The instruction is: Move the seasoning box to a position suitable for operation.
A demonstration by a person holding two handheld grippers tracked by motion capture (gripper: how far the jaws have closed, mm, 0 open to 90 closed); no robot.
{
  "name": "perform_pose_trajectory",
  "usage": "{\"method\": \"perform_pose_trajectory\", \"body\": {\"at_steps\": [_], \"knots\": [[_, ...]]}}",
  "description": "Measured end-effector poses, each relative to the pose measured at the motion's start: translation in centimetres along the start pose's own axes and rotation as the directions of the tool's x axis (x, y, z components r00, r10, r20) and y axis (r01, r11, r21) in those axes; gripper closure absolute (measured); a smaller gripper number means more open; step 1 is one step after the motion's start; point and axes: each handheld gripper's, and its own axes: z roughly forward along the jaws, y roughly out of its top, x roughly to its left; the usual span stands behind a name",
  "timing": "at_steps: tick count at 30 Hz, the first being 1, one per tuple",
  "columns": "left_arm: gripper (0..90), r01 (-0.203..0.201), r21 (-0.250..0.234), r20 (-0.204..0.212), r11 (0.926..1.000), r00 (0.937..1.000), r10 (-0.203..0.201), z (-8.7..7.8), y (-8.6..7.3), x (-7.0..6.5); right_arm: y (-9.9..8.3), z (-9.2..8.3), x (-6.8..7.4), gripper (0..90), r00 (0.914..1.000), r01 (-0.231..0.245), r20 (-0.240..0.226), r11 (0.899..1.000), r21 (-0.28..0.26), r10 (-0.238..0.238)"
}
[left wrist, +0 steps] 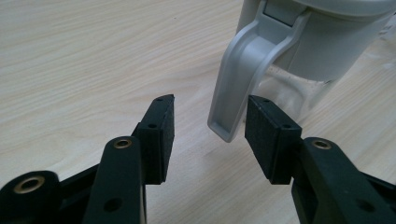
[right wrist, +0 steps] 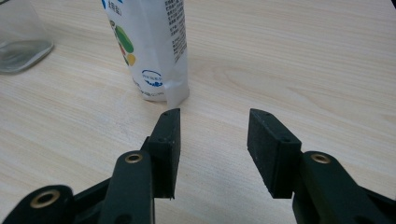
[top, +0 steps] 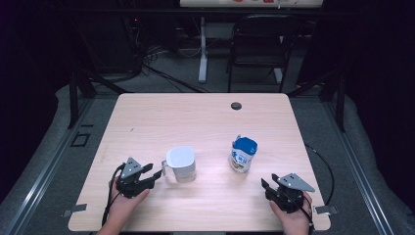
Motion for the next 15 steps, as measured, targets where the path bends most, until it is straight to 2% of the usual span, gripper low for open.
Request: {"method": "perform_pose_trajectory", "body": {"at_steps": [5, 7, 8, 15], "knots": [[51.6, -0.012, 0.005, 0.002, 0.9999, 0.9999, 0.012, 0.3, 0.3, -0.4, 0.0, 0.2, 0.3, 54.3, 1.0, 0.001, -0.008, 1.0, 0.0, -0.001], [51.3, -0.008, -0.008, -0.01, 0.9999, 0.9999, 0.008, 0.5, 0.5, -0.6, 0.0, 0.2, 0.4, 54.1, 0.9999, 0.002, -0.014, 1.0, 0.001, -0.002], [51.2, 0.017, -0.011, 0.0, 0.9998, 0.9999, -0.017, 0.6, 0.7, -0.5, 0.0, 0.3, 0.4, 54.0, 0.9999, 0.002, -0.015, 1.0, 0.001, -0.002], [51.4, 0.02, 0.002, -0.003, 0.9998, 0.9998, -0.02, 1.4, 1.2, -0.8, 0.0, 0.2, 0.5, 53.1, 0.9996, -0.013, -0.024, 1.0, -0.009, 0.012]]}}
